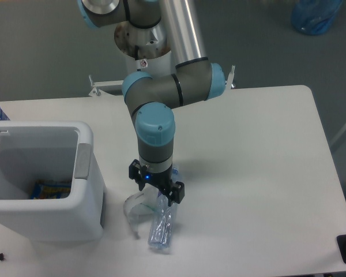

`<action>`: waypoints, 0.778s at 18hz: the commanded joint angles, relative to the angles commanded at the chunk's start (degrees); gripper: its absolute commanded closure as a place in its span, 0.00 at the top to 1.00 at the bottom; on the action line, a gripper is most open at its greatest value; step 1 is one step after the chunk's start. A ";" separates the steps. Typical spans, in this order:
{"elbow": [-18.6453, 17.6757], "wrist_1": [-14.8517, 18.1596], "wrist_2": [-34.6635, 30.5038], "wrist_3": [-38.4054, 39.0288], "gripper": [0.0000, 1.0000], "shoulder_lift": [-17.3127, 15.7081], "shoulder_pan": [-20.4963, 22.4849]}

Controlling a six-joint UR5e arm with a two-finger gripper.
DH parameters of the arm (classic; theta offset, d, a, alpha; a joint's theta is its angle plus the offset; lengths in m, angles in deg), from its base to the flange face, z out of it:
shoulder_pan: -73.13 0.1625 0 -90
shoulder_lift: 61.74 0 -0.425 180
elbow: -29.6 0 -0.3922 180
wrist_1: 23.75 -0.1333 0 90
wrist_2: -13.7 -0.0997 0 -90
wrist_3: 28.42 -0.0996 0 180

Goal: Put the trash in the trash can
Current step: 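Close the gripper on the plastic bag and lift it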

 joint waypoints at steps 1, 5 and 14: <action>0.09 0.09 -0.09 0.00 0.35 -0.09 0.00; 0.00 0.00 -0.18 -0.09 0.00 -0.09 0.00; -0.09 0.09 0.09 -0.09 0.00 -0.61 0.00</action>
